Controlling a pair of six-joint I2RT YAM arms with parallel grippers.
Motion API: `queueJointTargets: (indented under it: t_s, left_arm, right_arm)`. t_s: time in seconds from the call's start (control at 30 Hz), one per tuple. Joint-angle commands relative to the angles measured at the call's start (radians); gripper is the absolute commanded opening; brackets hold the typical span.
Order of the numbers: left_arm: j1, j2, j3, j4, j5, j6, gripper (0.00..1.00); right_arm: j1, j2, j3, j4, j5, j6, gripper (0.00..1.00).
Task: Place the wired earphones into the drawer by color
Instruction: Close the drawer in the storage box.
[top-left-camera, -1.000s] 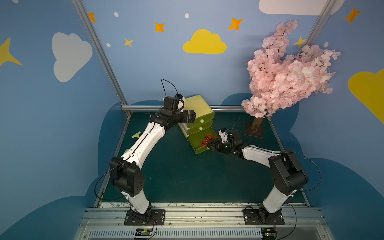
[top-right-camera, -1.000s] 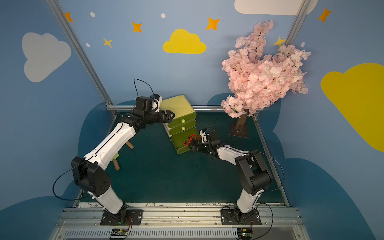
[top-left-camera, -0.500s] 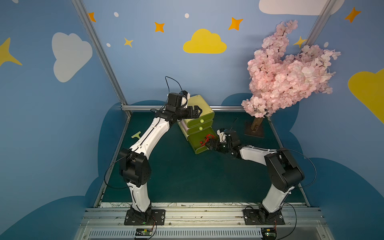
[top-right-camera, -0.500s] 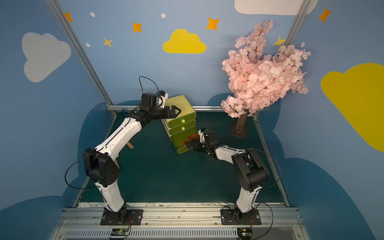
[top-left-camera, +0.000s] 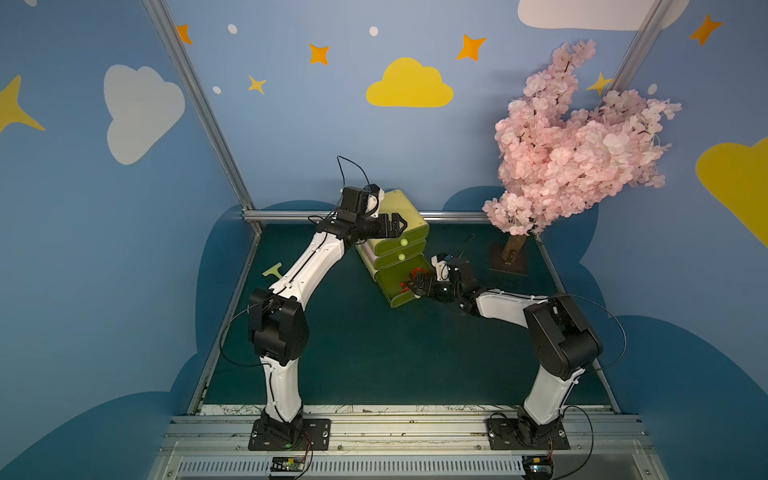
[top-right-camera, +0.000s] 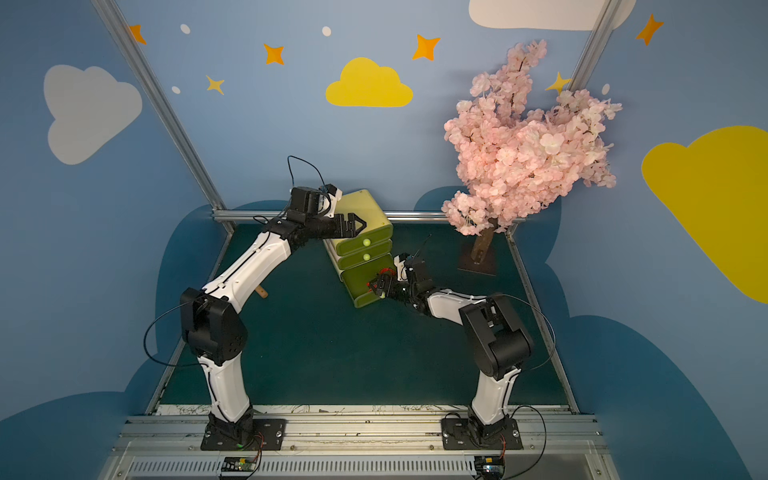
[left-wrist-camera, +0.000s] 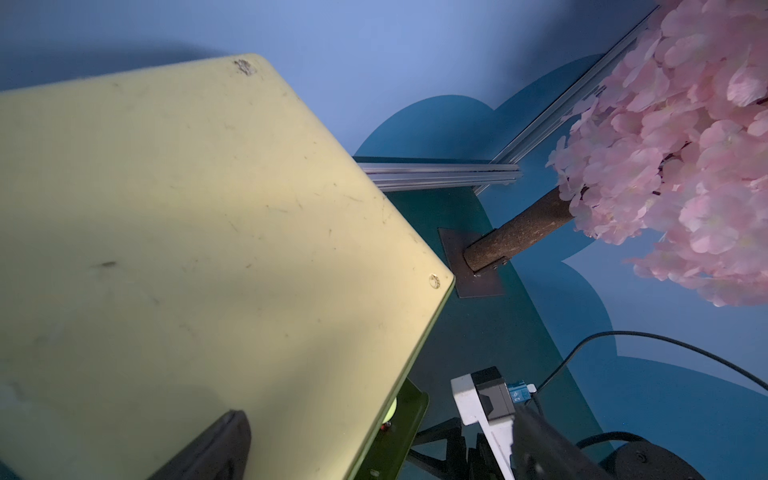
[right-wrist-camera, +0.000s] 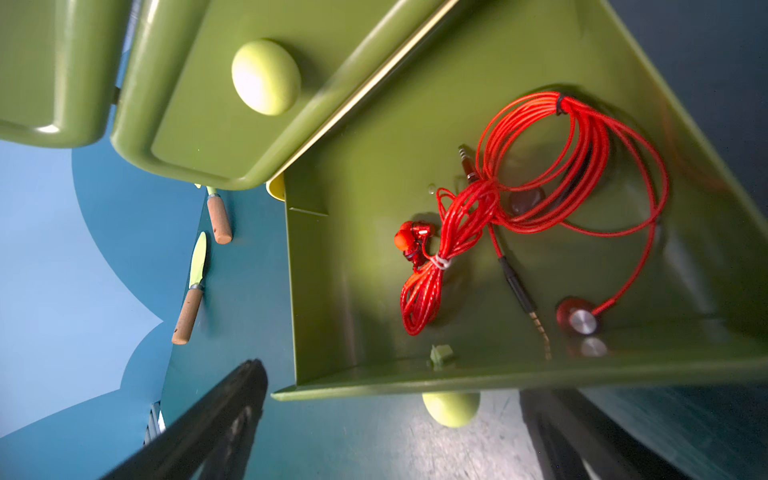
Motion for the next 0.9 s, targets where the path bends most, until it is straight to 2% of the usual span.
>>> queueJointTargets:
  t_s: [0.0, 0.33, 0.87]
  left_arm:
    - [0.009, 0.008, 0.02, -0.031, 0.003, 0.007, 1.0]
    - [0.007, 0.001, 0.014, -0.041, 0.002, 0.008, 1.0]
    - [0.01, -0.004, 0.008, -0.038, 0.017, 0.0, 1.0]
  right_arm:
    - [0.006, 0.023, 0.033, 0.045, -0.008, 0.002, 0.99]
    - [0.01, 0.069, 0.078, 0.107, -0.003, 0.016, 0.98]
    - [0.026, 0.177, 0.124, 0.33, 0.007, 0.035, 0.99]
